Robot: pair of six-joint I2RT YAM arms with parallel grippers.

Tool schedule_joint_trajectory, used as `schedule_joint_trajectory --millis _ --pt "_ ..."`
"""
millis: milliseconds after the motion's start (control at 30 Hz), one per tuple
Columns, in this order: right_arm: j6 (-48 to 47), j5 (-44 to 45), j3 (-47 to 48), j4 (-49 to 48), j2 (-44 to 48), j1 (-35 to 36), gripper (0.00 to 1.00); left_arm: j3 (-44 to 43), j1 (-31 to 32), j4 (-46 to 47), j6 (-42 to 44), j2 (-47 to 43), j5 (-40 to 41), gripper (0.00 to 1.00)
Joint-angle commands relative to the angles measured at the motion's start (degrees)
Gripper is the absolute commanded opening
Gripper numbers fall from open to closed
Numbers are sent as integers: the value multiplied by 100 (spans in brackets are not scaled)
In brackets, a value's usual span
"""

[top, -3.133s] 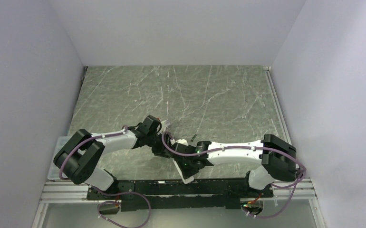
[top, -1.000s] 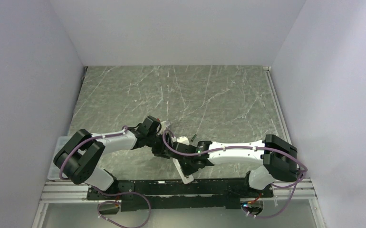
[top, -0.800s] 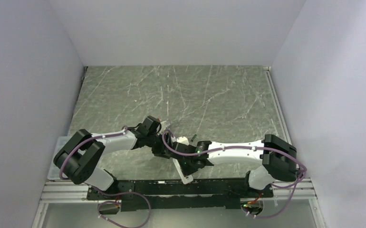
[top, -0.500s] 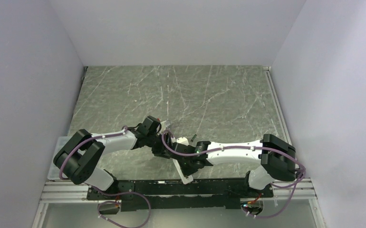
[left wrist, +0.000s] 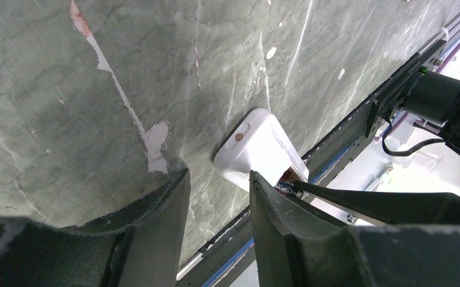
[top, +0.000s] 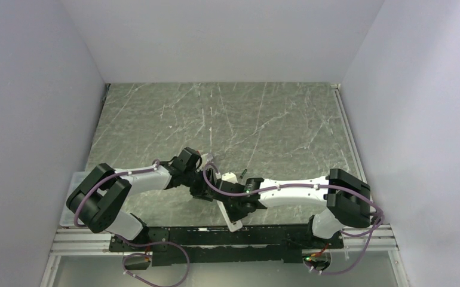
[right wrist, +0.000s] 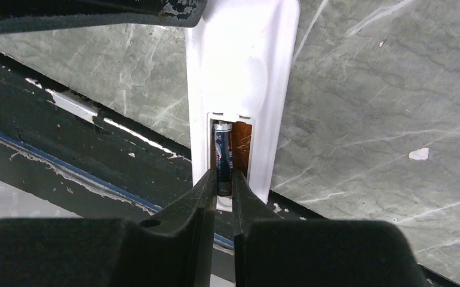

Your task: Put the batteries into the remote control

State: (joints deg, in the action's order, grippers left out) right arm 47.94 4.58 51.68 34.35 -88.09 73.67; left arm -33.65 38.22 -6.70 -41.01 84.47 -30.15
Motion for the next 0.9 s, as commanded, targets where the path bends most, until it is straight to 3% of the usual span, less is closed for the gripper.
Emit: schedule_joint_trajectory --millis 0,267,867 --pt "137 190 275 -139 -70 34 17 48 -8 153 -47 -159 -72 47" --pt "163 252 307 -159 -14 34 24 38 -7 168 -39 -112 -70 47" --pt "479 355 -40 90 815 139 27 -43 -7 114 23 -37 -44 47"
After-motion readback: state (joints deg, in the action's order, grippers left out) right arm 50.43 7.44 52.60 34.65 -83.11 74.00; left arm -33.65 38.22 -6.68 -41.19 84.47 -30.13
